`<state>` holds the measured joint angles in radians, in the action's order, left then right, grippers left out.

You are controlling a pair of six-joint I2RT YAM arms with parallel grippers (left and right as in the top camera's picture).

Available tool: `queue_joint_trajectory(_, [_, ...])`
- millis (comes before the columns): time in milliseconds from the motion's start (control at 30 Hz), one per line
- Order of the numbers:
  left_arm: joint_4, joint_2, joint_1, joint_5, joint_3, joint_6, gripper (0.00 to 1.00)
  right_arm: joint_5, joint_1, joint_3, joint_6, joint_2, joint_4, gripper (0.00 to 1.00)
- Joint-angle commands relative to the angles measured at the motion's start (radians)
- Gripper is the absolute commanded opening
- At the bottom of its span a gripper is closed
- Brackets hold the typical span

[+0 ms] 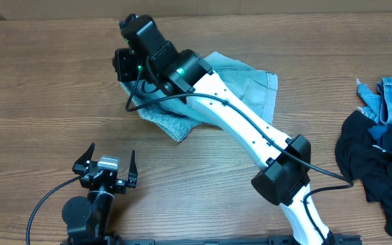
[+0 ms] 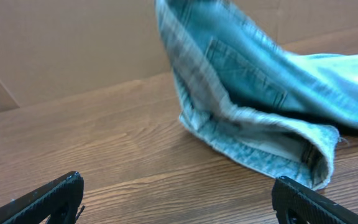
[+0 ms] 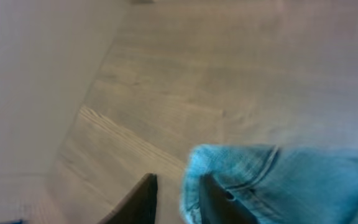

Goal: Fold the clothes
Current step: 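Lift the denim shorts and lay them onto the table center, then grasp the shorts' left end with the left gripper, right gripper the right end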

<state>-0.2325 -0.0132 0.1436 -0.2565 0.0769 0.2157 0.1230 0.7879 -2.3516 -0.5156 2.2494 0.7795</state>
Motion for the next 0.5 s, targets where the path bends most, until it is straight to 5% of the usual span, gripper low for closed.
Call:
queue_joint_trajectory(0, [0.002, 0.008, -0.003, 0.001, -0.003, -0.006, 1.00, 0.024, -0.042, -0.025, 0.175, -0.047, -0.014, 0.29])
queue_joint_trajectory(33, [0.002, 0.008, -0.003, 0.001, -0.003, -0.006, 1.00, 0.053, -0.048, -0.025, 0.201, -0.047, 0.000, 0.39])
queue_joint_trajectory(133, [0.009, 0.008, -0.003, -0.104, -0.003, -0.022, 1.00, 0.095, -0.063, -0.026, 0.284, -0.052, 0.123, 0.97])
queue_joint_trajectory(267, [0.009, 0.008, -0.003, -0.409, -0.002, -0.055, 1.00, -0.015, -0.196, -0.026, 0.069, -0.070, 0.369, 1.00])
queue_joint_trajectory(467, [0.006, 0.008, -0.003, -0.451, 0.090, -0.193, 1.00, -0.018, -0.483, -0.025, -0.038, -0.069, 0.685, 1.00])
